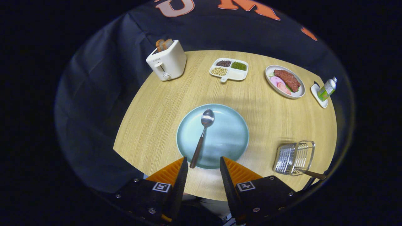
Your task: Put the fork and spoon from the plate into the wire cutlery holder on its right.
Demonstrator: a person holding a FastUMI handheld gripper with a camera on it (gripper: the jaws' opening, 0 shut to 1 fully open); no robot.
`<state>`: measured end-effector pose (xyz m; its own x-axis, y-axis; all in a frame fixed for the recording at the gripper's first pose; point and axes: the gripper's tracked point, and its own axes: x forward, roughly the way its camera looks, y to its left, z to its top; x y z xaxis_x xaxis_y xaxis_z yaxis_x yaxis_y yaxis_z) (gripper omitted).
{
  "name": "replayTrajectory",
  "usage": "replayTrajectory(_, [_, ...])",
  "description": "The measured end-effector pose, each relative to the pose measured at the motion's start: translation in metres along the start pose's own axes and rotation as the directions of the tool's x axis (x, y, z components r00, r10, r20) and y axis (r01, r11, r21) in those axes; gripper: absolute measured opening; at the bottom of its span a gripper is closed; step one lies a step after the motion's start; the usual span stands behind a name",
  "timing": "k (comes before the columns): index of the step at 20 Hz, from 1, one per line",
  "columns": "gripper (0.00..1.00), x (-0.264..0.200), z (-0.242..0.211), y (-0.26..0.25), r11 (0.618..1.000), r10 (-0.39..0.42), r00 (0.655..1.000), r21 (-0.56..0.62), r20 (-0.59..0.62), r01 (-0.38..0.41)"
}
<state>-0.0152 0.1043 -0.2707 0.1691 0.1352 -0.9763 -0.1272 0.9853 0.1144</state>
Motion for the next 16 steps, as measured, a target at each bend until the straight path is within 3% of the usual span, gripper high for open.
replayTrajectory(9, [0.61,0.072,-0.027,0.013,0.999,-0.04,0.991,0.006,-0.125,0.041])
replayTrajectory(14, [0.41,0.094,-0.033,0.005,0.995,-0.09,0.985,0.027,-0.145,0.095])
replayTrajectory(16, [0.28,0.103,-0.038,0.003,0.994,-0.091,0.982,0.048,-0.166,0.1])
